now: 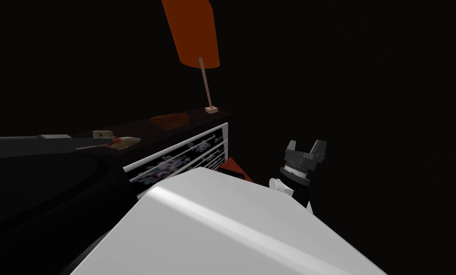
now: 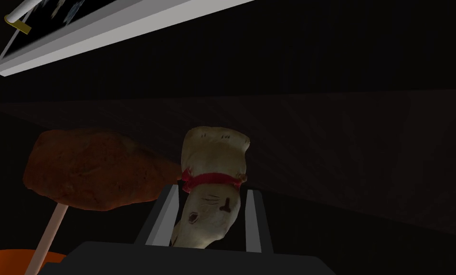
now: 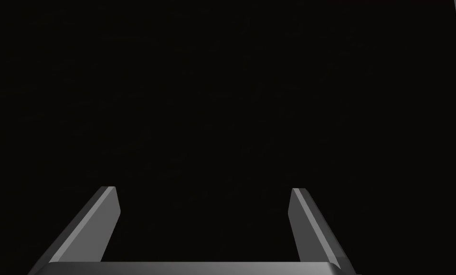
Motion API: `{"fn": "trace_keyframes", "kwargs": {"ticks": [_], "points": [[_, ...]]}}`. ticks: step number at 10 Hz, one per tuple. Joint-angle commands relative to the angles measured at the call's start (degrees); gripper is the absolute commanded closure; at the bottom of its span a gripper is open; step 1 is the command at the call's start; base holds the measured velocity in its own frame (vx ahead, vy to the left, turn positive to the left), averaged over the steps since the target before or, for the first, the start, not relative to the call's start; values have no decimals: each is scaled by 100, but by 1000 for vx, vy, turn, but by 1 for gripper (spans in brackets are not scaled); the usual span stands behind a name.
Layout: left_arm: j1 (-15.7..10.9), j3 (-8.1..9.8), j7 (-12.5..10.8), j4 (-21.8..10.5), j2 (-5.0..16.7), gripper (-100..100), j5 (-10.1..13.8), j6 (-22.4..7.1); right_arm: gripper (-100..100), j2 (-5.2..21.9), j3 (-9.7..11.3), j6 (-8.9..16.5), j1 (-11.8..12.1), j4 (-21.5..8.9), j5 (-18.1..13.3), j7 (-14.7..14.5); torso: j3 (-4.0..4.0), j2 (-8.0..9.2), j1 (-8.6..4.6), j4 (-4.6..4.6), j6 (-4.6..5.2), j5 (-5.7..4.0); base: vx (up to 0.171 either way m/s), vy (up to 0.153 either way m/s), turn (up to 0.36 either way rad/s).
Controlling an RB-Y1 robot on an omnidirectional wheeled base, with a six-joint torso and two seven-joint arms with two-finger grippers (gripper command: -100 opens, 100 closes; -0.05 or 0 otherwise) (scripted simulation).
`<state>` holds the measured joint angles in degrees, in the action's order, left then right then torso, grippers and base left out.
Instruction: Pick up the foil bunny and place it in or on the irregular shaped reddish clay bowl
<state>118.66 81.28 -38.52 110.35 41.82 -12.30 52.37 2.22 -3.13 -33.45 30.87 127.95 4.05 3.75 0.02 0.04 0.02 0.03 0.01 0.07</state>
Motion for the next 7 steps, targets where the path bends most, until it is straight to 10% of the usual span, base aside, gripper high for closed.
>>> {"fn": "trace_keyframes", "kwargs": {"ticks": [1,2,3,4,5,6,7], "points": [[0,0,0,0,0,100,0,0,0,0,0,0,0,0,0,0,0,0,0,0,0,0,0,0,0],[0,0,0,1,0,100,0,1,0,0,0,0,0,0,0,0,1,2,1,1,0,0,0,0,0],[0,0,-1,1,1,0,1,1,0,0,0,0,0,0,0,0,2,3,2,1,-1,0,0,0,0],[101,163,-86,-20,-23,100,75,109,0,0,0,0,0,0,0,0,2,4,2,1,-1,0,-58,0,44],[55,88,-37,-20,-11,100,42,60,0,0,0,0,-1,0,0,0,12,21,-2,5,-4,-4,-36,0,9],[61,102,-49,-24,-13,0,49,78,0,0,0,0,0,0,0,0,13,21,-1,6,-3,-2,0,0,0],[154,231,-118,-207,-138,100,87,189,0,0,0,0,0,0,0,0,9,14,0,4,-3,-2,-113,-56,-120]]}}
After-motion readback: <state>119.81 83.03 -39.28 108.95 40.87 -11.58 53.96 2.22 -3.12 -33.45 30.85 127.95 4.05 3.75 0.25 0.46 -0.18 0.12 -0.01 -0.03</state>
